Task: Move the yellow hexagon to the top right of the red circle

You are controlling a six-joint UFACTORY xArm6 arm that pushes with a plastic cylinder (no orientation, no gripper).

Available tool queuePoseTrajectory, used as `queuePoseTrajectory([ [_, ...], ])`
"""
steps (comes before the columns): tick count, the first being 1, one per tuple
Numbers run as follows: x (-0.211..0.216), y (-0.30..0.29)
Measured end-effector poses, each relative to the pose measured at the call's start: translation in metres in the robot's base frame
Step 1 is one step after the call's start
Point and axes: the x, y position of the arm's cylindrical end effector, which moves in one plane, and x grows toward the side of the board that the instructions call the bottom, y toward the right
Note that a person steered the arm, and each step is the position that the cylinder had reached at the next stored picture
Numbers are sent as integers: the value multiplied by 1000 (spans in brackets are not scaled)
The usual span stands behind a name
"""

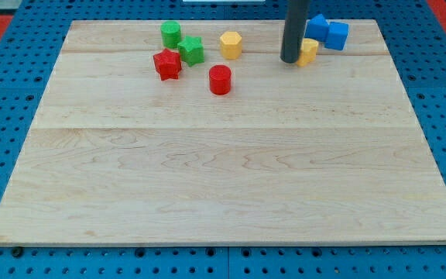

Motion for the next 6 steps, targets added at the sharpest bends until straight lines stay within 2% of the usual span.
queuePoseTrajectory([
  [1,-20,7],
  [2,-20,-20],
  [3,-19,-116],
  [4,-21,-186],
  [5,-21,-203],
  [6,-47,-192],
])
